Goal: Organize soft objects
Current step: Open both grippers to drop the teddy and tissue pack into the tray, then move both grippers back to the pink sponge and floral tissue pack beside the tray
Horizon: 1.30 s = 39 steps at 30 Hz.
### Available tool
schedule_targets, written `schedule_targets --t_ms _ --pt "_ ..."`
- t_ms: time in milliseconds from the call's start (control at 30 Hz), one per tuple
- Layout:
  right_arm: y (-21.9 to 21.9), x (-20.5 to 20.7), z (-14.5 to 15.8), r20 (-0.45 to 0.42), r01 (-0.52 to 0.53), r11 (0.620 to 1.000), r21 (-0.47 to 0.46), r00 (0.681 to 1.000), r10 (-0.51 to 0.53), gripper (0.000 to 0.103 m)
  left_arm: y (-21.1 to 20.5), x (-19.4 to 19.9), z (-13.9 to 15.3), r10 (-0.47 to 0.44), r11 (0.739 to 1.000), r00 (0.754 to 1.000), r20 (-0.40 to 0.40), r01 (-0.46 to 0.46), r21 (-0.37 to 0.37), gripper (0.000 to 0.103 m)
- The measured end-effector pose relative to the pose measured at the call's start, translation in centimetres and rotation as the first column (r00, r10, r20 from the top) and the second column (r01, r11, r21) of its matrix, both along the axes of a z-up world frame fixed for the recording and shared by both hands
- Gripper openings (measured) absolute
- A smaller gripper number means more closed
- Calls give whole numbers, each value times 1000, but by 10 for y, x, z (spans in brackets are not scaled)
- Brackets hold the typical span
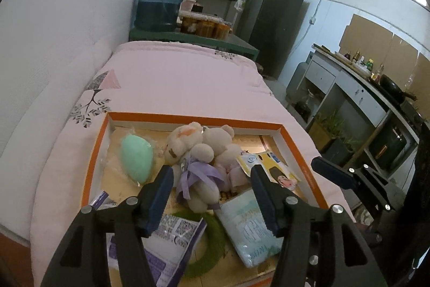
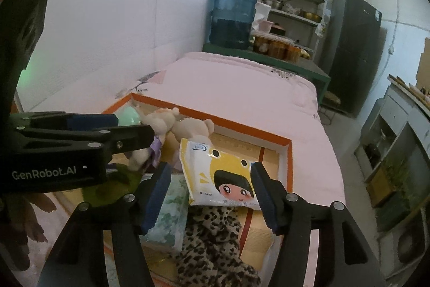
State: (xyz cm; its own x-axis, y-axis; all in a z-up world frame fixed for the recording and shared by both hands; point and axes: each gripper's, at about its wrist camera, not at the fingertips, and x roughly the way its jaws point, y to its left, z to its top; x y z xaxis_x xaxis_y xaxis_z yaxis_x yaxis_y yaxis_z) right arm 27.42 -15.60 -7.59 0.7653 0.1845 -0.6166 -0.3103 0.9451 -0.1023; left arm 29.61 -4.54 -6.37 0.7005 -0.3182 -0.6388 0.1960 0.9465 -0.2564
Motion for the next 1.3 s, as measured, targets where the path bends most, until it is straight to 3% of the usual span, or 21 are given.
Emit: schedule_targets --t_ms 567,1300 --pt "-6 -35 17 -47 27 991 133 999 -21 64 6 -37 23 19 1000 999 35 -20 16 59" --pt "-1 -106 31 -67 31 980 194 998 -18 64 20 -99 35 54 998 997 49 -55 15 59"
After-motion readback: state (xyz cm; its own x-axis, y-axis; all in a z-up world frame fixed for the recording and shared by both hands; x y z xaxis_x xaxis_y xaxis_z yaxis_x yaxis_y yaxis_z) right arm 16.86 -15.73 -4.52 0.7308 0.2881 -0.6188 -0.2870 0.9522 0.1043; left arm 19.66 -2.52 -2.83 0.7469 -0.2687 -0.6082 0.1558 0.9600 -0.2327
